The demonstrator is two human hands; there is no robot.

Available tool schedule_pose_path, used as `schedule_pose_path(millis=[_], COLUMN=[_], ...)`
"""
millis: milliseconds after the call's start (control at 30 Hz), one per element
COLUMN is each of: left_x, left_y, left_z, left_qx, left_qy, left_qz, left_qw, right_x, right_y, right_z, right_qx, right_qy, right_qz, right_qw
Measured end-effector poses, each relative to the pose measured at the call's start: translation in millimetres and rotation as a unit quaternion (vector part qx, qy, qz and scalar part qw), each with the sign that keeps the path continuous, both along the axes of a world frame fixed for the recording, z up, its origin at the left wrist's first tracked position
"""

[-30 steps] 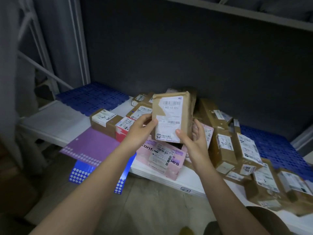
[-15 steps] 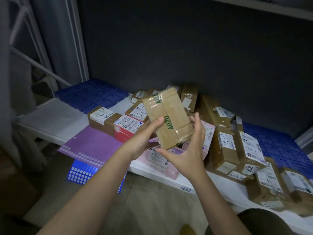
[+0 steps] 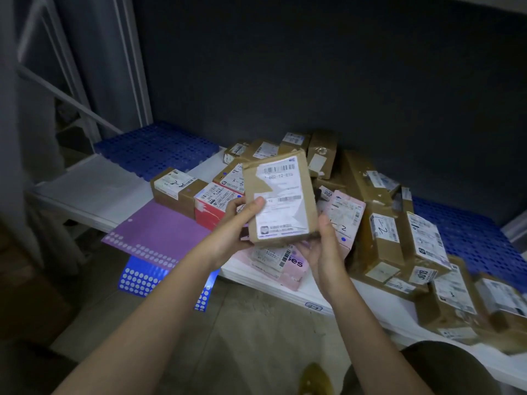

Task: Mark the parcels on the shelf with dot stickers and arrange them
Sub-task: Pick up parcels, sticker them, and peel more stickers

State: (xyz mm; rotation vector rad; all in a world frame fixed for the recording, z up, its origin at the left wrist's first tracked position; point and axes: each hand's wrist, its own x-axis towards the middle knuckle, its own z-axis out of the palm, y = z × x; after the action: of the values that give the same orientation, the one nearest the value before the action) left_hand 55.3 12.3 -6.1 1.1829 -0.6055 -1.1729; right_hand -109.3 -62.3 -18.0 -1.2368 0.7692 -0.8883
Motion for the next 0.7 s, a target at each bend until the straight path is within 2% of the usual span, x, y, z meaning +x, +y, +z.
schedule_pose_path(millis=[67, 100, 133, 167, 200, 233, 300, 367, 433, 500, 600, 700], left_x=[4, 7, 10, 14, 17, 20, 24, 27, 29, 31, 33, 32], left_y=[5, 8, 11, 15, 18, 21, 29, 37, 43, 47, 50, 47], left_z=[0, 0, 0, -1, -3, -4, -7, -10, -11, -10, -11, -13], left_qx=[0.015, 0.027, 0.038, 0.047, 0.055, 0.063, 0.075, 0.084, 0.09, 0.089, 0.089, 0.08], left_qy=[-0.013, -0.019, -0.021, -0.025, -0.029, -0.034, -0.041, -0.037, -0.03, -0.023, -0.011, -0.001], left_qz=[0.053, 0.079, 0.101, 0.117, 0.129, 0.137, 0.146, 0.153, 0.157, 0.167, 0.195, 0.224], left_qw=[0.998, 0.996, 0.994, 0.992, 0.99, 0.988, 0.986, 0.984, 0.983, 0.982, 0.977, 0.971], right_x=[-7, -15, -23, -29, -31, -31, -24, -15, -9, -7, -11, -24], right_y=[-5, -8, -12, -14, -15, -14, -15, -17, -19, -20, -15, 0], right_z=[-6, -11, -19, -25, -30, -33, -38, -38, -40, -39, -36, -29], right_qx=[-0.029, -0.113, -0.223, -0.324, -0.389, -0.417, -0.42, -0.415, -0.413, -0.393, -0.348, -0.341], right_qy=[0.111, 0.212, 0.323, 0.415, 0.481, 0.527, 0.582, 0.615, 0.637, 0.644, 0.619, 0.555], right_qz=[-0.008, -0.025, -0.035, -0.028, -0.001, 0.032, 0.083, 0.101, 0.089, 0.091, 0.106, 0.063], right_qw=[0.993, 0.97, 0.919, 0.85, 0.786, 0.74, 0.691, 0.662, 0.645, 0.65, 0.696, 0.756])
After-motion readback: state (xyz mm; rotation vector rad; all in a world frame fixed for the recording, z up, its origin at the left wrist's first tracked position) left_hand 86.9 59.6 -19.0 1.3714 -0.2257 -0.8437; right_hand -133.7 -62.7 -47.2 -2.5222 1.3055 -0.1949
